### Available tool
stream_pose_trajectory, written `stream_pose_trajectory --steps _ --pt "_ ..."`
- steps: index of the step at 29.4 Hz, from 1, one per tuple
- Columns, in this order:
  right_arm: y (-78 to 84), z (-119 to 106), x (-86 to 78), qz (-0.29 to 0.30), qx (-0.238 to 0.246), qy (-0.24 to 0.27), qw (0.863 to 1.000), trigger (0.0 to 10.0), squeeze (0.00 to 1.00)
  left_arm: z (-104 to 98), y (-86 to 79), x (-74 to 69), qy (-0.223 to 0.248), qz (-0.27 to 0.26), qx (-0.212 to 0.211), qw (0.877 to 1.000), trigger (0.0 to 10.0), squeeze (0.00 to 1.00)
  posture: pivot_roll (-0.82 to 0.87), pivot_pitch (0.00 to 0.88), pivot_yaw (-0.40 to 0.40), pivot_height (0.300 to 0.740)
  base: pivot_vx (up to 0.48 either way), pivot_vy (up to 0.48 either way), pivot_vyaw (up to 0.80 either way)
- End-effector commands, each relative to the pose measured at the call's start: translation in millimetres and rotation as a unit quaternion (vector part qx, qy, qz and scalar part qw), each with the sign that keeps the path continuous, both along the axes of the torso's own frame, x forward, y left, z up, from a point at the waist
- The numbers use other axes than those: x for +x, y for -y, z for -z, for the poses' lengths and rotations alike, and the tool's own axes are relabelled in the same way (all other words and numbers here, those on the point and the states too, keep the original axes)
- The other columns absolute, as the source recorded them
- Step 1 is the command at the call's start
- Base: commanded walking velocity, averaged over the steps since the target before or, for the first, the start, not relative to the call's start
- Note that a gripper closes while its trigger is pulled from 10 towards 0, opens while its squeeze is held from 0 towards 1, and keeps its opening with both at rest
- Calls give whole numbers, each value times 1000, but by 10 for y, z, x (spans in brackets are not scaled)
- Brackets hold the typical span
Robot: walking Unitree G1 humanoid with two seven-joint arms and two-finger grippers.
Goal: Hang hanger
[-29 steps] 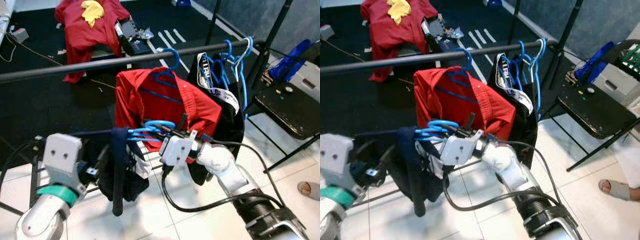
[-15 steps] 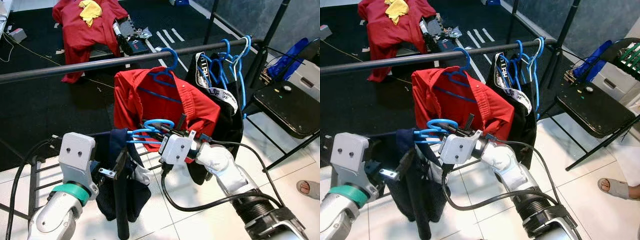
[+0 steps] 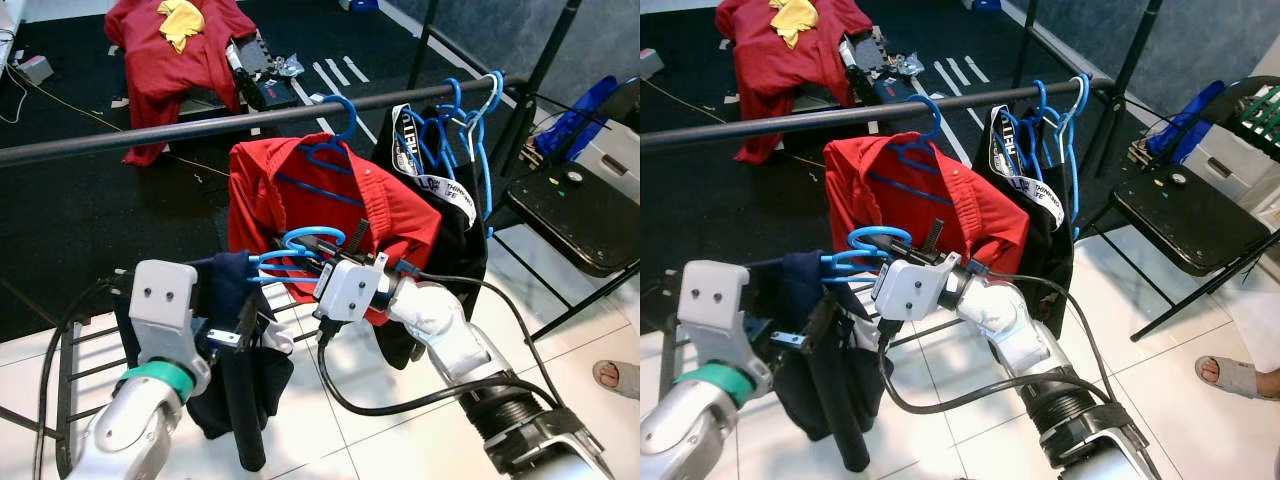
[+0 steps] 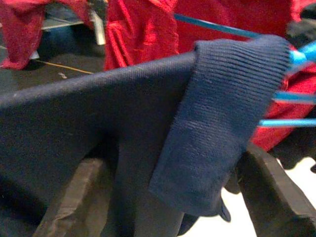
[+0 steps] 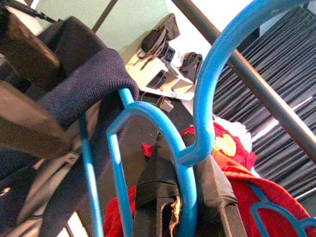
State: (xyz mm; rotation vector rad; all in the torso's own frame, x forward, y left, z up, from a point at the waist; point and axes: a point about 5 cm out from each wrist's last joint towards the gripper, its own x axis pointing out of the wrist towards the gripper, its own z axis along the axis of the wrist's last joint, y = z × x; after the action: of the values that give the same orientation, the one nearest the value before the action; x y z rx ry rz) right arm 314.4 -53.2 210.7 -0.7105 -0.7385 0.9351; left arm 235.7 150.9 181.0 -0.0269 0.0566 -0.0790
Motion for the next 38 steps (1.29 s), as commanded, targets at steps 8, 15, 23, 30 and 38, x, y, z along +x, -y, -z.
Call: stream_pose_trajectory --steps 8,15,23,30,38 --pt "4 -23 -67 -12 15 2 1000 0 0 32 -226 50 -9 -107 29 994 0 0 1 129 54 740 0 0 0" --pt "56 47 -80 -9 3 -11 1000 0 0 29 -246 26 -2 -107 37 994 0 0 4 126 51 740 0 0 0" --pt "244 342 -104 10 -45 -76 996 0 0 -146 -214 -44 56 -54 53 996 0 0 -6 131 47 740 0 0 0" --pt "435 566 -384 -9 -75 -144 987 0 0 -185 -315 53 60 -121 53 989 0 0 -19 137 52 740 0 0 0" --pt "542 679 -600 -24 -99 -194 976 0 0 -113 -294 125 47 -136 42 989 0 0 -40 140 56 740 0 0 0"
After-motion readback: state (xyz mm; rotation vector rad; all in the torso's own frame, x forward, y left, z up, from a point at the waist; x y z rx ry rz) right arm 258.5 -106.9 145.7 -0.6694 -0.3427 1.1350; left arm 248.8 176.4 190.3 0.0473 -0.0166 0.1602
